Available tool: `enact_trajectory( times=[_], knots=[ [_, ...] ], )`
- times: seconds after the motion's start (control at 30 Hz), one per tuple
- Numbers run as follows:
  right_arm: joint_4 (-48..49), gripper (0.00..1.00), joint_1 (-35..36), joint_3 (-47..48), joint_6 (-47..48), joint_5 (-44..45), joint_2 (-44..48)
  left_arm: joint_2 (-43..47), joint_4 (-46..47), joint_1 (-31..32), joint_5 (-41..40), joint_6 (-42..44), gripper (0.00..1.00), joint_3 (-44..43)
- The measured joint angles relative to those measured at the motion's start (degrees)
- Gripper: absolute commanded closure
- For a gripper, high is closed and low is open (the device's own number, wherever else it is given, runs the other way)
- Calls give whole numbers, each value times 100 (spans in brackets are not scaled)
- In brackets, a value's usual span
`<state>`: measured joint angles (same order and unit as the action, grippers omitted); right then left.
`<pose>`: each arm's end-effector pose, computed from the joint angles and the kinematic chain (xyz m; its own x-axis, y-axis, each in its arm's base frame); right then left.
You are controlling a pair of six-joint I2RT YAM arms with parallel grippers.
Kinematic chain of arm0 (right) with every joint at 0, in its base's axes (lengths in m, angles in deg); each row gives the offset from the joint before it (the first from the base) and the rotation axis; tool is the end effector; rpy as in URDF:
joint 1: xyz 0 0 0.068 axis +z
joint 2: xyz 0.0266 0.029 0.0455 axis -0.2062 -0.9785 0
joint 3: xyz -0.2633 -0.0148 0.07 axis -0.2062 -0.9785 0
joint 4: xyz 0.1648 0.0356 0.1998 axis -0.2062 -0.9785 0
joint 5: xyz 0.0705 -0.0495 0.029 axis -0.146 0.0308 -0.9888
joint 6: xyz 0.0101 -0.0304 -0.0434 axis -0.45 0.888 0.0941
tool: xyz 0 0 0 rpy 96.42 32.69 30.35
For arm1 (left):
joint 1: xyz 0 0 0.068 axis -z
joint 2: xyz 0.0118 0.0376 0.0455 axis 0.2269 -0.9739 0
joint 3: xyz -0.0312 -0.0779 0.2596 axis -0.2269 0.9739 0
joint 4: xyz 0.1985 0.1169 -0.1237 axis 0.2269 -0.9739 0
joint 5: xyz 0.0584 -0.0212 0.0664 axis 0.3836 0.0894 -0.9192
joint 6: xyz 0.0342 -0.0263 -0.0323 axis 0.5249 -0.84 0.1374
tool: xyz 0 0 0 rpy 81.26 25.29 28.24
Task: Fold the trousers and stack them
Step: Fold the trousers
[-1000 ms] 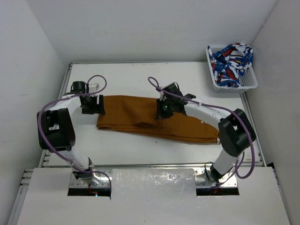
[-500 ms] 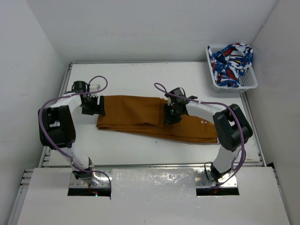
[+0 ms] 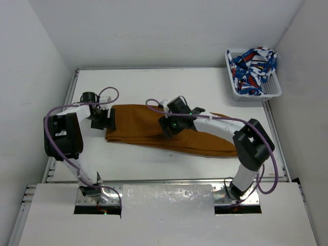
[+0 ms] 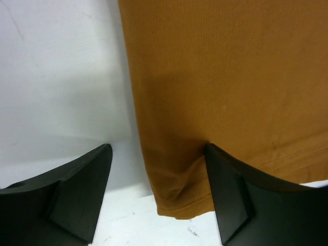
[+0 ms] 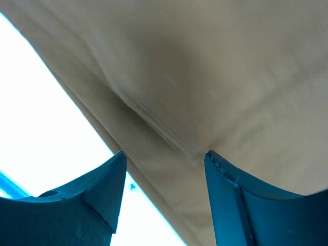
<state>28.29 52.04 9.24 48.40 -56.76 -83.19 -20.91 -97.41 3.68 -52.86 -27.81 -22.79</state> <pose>0.2712 0.2335 0.1931 -0.7807 -0.3122 -0.5413 -0.4971 0.8352 0.2352 0.3217 0.0431 0.1537 -0.9270 0.0933 -0.3634 0.1710 0.9672 -0.1879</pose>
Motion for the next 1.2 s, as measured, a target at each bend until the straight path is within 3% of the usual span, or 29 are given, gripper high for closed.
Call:
enact_trajectory(
  times=[0.17, 0.27, 0.37, 0.4, 0.43, 0.47, 0.53, 0.6, 1.03, 1.1, 1.13, 1.2],
  knots=[
    [-96, 40, 334, 514, 931, 420, -627, -57, 4, -2, 116, 20, 61, -11],
    [-186, 41, 310, 597, 1281, 627, -914, -85, 0, 0, 151, 37, 73, -9],
    [-260, 48, 289, 688, 1517, 745, -1119, -103, 0, -2, 153, 44, 80, -11],
    [-273, 52, 284, 745, 1580, 763, -1187, -107, 0, -2, 151, 46, 82, -13],
    [-282, 67, 286, 800, 1635, 785, -1250, -114, -2, -2, 151, 55, 84, -20],
    [-286, 73, 286, 859, 1696, 815, -1309, -118, -15, -2, 153, 59, 93, -31],
    [-264, 92, 289, 907, 1733, 885, -1370, -127, -44, -4, 175, 70, 100, -55],
    [-256, 100, 315, 909, 1768, 951, -1368, -129, -59, -4, 188, 101, 100, -66],
    [162, 100, 664, 122, 2024, 1375, -94, -164, -389, -76, 354, 153, 100, -243],
    [170, 100, 809, 7, 2090, 1388, 24, -164, -433, -79, 356, 192, 93, -267],
    [168, 98, 863, -50, 2118, 1397, 31, -164, -448, -81, 367, 225, 80, -271],
    [149, 83, 916, -177, 2144, 1453, -13, -164, -490, -81, 365, 330, 69, -278]
  ],
)
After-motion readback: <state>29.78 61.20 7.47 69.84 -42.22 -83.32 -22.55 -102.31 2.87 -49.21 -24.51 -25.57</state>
